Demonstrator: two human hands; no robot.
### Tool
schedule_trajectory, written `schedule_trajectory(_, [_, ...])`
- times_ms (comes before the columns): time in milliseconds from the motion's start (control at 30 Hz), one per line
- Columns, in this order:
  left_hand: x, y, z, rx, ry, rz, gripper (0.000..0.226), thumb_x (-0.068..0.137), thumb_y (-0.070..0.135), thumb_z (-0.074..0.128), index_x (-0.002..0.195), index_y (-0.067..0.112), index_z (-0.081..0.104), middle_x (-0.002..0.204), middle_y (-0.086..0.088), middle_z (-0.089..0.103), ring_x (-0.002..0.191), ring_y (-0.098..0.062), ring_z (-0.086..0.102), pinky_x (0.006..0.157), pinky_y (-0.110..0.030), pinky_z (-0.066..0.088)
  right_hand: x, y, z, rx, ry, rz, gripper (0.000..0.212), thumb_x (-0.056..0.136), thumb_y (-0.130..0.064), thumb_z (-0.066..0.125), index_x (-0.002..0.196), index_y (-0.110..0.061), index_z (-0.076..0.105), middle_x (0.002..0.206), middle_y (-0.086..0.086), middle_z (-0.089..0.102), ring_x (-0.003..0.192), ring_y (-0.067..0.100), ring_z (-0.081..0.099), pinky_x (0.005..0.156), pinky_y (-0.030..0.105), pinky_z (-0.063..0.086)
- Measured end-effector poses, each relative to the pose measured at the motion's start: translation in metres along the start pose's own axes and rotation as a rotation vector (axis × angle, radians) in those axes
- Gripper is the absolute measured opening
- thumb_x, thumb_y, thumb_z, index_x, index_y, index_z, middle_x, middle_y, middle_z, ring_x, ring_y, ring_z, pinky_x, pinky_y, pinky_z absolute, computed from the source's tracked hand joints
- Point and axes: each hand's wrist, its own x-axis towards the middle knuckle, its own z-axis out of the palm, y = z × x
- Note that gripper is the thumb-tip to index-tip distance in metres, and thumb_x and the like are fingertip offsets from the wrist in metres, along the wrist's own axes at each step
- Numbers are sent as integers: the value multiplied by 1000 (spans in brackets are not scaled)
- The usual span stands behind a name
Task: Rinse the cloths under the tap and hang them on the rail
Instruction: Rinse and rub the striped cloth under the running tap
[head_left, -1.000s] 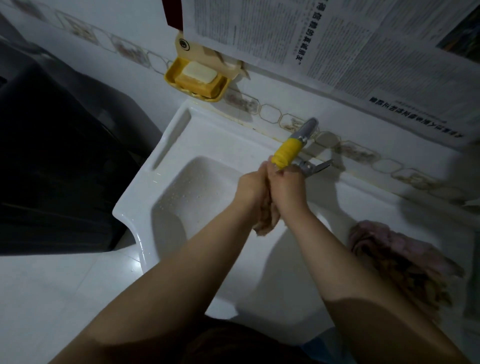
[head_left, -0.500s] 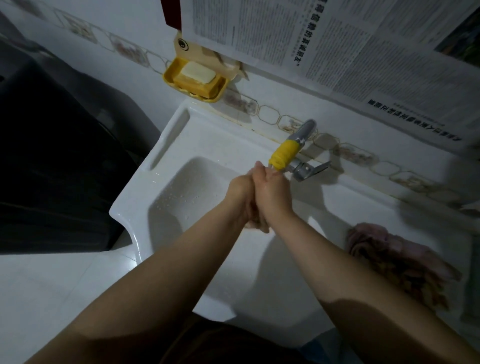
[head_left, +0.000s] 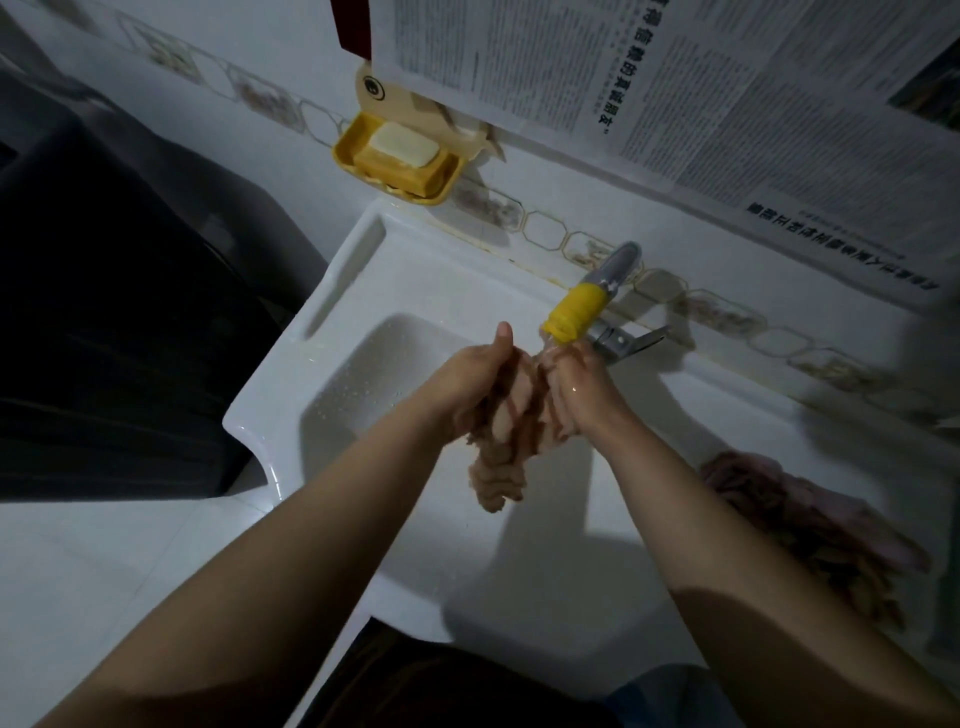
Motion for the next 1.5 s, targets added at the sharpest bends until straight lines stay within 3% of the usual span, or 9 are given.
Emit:
schedule_trajectory(67, [-2,5,-7,31,-125,48,49,102,42,36,93,4,65,90,-19,68,78,-22,68,74,-28,57,-10,-2,-2,-135,-204,22,69,81,-71,44,92,-6,65,88,19,70,83,31,68,74,44,54])
schedule_trajectory(167, [-7,11,-12,196,-216,85,35,101,32,43,86,5,60,62,-5,60,50,-13,55,44,-15,43,-12,2,-6,-259,-271,-28,40,90,-47,56,66,-16,63,60,-1,66,59,23,61,57,35,48])
schedule_trajectory(400, [3,-4,-24,478,-194,216,59,92,56,50,85,-1,61,71,-16,56,63,-22,50,62,-32,42,-10,-7,-11,82,20,-97,14,93,-25,59,87,-14,64,77,-2,66,76,11,63,72,25,47])
schedule_trajectory(534, [9,-17,-11,44,41,216,50,96,44,50,90,-4,62,76,-18,55,72,-26,53,69,-36,44,-11,-14,-9,196,179,-53,19,92,-28,59,76,-18,58,70,-6,62,72,13,59,65,25,45])
schedule_trajectory(934, [9,-7,34,-217,212,-62,29,102,32,39,102,10,59,82,-12,58,81,-25,56,59,-31,44,-12,-7,40,-69,253,-139,42,96,-41,44,69,-14,61,80,16,68,81,29,63,73,36,50])
schedule_trajectory(1101, [8,-10,37,-88,221,-29,33,104,23,35,106,2,60,112,-24,63,98,-31,61,86,-34,49,0,-3,23,-76,340,0,45,96,-36,46,57,-15,52,69,12,63,73,31,61,68,38,49])
schedule_trajectory(1201, [6,0,30,-181,202,-33,30,102,30,41,83,12,54,127,-30,56,64,-20,52,58,-31,45,-20,-5,40,-141,266,-111,48,98,-44,38,59,-19,49,65,7,61,68,25,60,63,33,46])
schedule_trajectory(1401, [4,-13,33,-30,132,-76,40,102,38,40,81,9,59,74,-8,59,66,-16,57,66,-30,51,-12,-2,25,-195,339,-57,45,98,-39,40,60,-19,50,75,13,66,77,32,64,68,39,51])
schedule_trajectory(1501, [4,-12,30,-71,185,-62,45,102,35,40,68,9,52,62,-9,51,49,-12,52,42,-20,41,-29,-6,39,-268,317,-189,48,100,-40,37,69,-11,59,76,17,67,75,34,62,64,36,47])
